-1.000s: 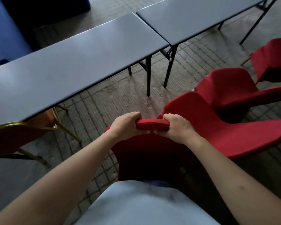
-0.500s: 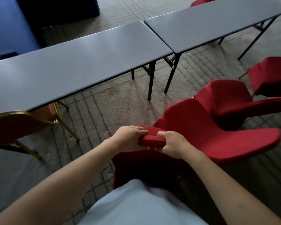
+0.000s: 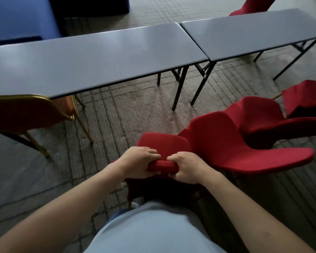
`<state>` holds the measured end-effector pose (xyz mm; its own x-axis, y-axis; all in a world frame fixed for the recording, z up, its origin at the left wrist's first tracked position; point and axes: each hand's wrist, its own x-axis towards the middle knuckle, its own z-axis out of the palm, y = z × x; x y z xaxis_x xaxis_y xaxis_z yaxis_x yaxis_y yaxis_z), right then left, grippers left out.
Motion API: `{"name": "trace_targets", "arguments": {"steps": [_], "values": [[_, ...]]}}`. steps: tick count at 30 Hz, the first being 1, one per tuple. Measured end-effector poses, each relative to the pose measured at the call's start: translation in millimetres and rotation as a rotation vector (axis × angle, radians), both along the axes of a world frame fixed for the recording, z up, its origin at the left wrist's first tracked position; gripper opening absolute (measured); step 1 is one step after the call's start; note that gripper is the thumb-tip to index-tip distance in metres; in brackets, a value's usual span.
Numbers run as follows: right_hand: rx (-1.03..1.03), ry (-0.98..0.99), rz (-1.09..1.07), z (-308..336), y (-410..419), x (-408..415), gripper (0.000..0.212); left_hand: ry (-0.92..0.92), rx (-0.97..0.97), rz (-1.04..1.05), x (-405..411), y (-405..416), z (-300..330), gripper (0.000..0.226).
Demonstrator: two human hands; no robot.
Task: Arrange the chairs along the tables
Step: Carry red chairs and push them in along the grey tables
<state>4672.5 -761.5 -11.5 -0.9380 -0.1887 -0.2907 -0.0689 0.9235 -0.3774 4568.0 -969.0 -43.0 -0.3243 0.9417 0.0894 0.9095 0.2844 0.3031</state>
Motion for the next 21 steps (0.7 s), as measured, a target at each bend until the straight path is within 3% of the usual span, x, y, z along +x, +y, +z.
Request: {"name": "trace_targets", "arguments": {"steps": [10, 21], "values": [[0.039, 0.032, 0.135, 16.3, -50.3, -48.0, 0.02, 0.103, 0.022, 0.137, -20.8, -61.1, 18.8, 0.038], [0.004, 0.048, 0.303, 11.2, -105.2, -164.7, 0.019, 0.125, -0.007, 0.347, -95.0, -127.4, 16.6, 0.036]]}}
